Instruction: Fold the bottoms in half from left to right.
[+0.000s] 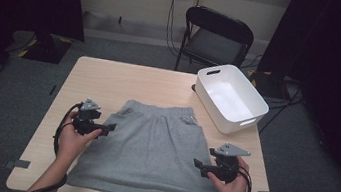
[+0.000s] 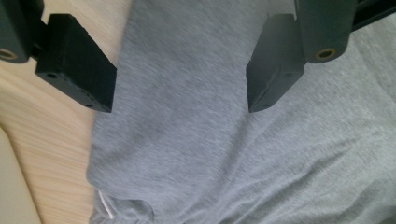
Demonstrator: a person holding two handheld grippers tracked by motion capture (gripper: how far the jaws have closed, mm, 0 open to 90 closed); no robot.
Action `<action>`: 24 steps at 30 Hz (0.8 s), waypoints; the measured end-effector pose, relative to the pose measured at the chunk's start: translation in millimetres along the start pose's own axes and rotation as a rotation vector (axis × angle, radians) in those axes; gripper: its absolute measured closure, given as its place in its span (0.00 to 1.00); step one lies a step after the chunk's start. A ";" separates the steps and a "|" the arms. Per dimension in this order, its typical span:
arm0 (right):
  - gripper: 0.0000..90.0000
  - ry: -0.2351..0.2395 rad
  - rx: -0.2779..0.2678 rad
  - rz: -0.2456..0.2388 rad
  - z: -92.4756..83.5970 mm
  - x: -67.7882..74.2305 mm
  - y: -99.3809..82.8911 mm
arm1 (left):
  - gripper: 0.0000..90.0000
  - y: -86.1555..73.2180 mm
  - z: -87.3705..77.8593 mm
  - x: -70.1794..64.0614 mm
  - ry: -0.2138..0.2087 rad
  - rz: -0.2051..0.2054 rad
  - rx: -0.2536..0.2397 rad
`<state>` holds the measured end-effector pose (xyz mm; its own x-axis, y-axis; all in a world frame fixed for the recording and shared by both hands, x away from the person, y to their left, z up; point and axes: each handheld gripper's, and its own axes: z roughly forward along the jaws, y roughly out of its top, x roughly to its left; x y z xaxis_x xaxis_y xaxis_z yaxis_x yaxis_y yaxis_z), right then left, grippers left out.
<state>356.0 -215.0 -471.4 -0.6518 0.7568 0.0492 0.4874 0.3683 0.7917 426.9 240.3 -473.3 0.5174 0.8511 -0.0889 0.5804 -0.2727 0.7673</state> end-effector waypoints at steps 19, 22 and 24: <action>0.28 0.041 -0.038 -0.022 8.7 36.6 27.1 | 0.21 39.0 43.6 6.2 -0.039 0.025 -0.005; 0.28 0.048 -0.038 -0.016 12.5 40.5 27.5 | 0.22 40.3 46.8 12.2 -0.024 0.021 0.008; 0.28 0.052 -0.041 -0.022 14.2 43.2 28.2 | 0.22 40.6 49.4 14.5 -0.023 0.019 0.007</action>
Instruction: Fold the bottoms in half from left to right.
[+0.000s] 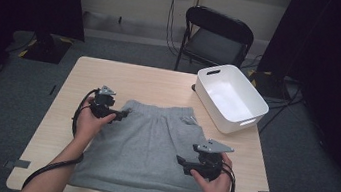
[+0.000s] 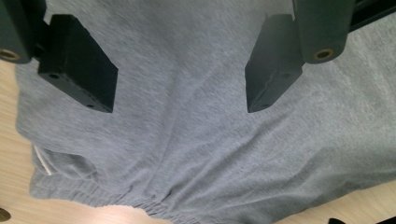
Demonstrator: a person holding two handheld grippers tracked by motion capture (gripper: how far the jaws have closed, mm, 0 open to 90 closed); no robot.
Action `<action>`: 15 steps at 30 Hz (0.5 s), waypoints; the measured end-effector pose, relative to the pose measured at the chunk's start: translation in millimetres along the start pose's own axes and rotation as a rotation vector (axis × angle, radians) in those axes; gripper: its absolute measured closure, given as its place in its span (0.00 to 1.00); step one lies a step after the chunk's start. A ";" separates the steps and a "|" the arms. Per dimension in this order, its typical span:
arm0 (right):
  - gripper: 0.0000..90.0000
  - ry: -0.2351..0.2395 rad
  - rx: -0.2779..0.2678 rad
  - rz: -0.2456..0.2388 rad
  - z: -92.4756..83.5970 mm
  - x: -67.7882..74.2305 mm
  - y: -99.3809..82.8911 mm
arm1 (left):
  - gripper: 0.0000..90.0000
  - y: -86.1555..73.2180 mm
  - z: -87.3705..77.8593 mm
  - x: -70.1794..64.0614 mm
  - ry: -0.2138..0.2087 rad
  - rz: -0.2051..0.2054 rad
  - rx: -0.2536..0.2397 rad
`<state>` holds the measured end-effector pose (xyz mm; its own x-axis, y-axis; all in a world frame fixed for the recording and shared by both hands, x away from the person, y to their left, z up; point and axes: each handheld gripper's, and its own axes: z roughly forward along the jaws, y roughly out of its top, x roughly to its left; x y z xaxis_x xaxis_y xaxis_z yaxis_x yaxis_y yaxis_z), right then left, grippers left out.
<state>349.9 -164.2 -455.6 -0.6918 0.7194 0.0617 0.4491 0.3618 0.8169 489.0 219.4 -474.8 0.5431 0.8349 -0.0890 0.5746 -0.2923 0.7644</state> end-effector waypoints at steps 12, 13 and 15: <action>0.30 0.048 -0.007 -0.026 13.5 19.5 9.8 | 0.29 3.8 17.8 4.6 -0.002 0.013 0.017; 0.30 0.050 -0.006 -0.025 14.8 21.5 10.7 | 0.29 3.5 18.6 4.7 0.001 0.011 0.021; 0.30 0.053 0.005 -0.036 17.3 25.1 12.7 | 0.31 2.7 19.6 4.9 -0.002 0.013 0.023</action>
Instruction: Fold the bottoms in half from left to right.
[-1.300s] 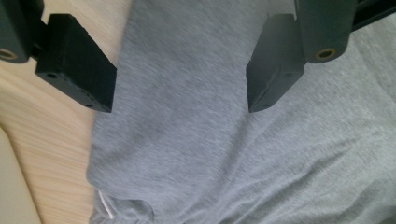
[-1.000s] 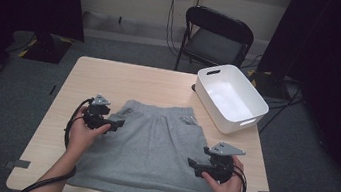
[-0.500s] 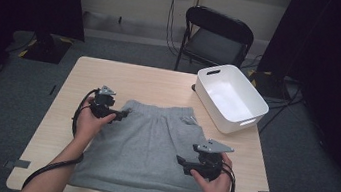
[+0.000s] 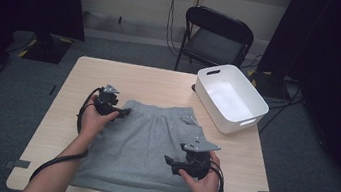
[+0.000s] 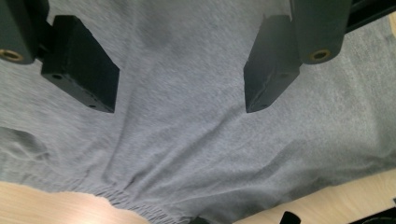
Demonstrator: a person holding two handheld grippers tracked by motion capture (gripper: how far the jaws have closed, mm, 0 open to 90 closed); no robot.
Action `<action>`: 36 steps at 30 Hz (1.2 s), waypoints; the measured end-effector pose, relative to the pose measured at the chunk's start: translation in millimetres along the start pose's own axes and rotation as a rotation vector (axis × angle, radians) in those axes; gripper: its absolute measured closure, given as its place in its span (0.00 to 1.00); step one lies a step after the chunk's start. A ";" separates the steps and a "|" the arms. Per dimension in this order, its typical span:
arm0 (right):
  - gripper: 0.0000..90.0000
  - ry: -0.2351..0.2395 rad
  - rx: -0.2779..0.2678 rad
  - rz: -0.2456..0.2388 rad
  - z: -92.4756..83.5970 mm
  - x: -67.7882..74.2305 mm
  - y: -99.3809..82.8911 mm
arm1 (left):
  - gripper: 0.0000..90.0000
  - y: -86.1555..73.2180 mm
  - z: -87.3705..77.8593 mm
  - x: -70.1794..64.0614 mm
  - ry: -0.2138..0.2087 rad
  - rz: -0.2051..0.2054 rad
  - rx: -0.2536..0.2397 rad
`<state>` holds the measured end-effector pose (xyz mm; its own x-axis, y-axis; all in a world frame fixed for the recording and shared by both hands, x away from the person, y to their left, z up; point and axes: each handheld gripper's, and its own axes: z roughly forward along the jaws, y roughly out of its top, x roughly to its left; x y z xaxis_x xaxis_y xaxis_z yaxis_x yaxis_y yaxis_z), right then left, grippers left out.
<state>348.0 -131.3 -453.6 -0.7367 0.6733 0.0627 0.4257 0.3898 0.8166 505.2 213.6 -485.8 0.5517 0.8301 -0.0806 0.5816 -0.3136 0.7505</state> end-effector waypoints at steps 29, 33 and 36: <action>0.30 0.061 0.025 -0.050 25.1 30.6 6.9 | 0.82 -3.6 8.5 -8.7 0.009 0.123 0.099; 0.30 0.075 0.029 -0.064 30.7 37.7 7.9 | 0.88 -0.2 4.4 -10.6 0.000 0.116 0.110; 0.30 0.086 0.025 -0.078 33.7 43.1 10.3 | 0.91 1.0 2.8 -11.6 -0.010 0.120 0.113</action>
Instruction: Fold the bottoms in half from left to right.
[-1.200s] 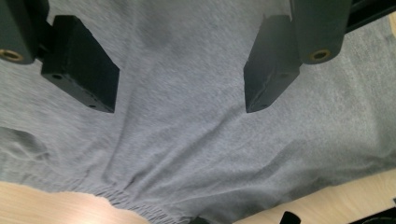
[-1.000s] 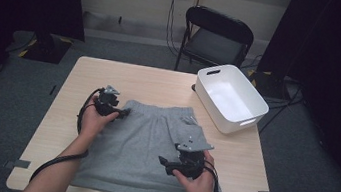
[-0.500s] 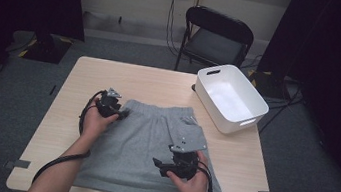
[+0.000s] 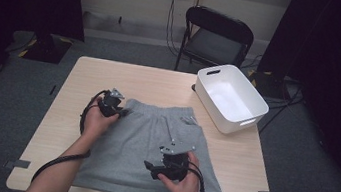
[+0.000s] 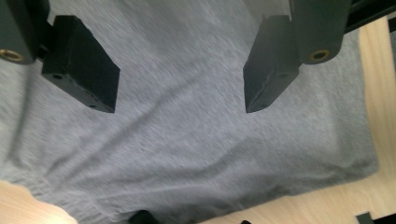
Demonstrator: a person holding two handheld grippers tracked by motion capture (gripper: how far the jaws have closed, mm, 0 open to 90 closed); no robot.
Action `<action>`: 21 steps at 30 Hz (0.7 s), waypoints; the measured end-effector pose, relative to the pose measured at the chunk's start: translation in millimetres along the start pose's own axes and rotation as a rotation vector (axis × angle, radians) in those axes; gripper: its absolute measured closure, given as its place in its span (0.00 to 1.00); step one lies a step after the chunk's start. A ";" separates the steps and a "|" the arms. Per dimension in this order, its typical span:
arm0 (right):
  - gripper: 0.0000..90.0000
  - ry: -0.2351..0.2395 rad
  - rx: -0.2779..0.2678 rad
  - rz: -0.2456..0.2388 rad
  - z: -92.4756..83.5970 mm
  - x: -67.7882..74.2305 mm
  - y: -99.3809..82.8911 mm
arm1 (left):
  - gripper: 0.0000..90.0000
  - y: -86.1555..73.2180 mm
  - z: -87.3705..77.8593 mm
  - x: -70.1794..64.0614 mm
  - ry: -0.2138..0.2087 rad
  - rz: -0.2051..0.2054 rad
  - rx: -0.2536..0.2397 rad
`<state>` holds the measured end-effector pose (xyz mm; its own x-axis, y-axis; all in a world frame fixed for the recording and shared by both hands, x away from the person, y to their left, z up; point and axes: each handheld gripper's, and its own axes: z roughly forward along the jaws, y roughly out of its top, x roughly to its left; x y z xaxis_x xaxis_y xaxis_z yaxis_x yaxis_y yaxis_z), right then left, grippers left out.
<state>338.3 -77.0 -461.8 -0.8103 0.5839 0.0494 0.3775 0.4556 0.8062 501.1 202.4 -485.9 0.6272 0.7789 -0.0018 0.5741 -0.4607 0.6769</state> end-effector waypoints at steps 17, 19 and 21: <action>0.31 0.094 0.003 -0.075 29.1 34.4 21.2 | 0.93 5.5 -11.8 -1.5 -0.023 -0.016 -0.013; 0.31 0.103 0.005 -0.076 32.4 37.5 23.4 | 0.93 5.7 -12.5 -2.2 -0.025 -0.021 -0.021; 0.31 0.114 0.009 -0.085 36.0 41.5 25.2 | 0.93 5.8 -13.4 -2.5 -0.025 -0.024 -0.023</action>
<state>330.3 -17.1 -460.7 -0.8850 0.4630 0.0488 0.3093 0.5063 0.8050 495.8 203.5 -472.1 0.6266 0.7785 -0.0365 0.5772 -0.4321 0.6929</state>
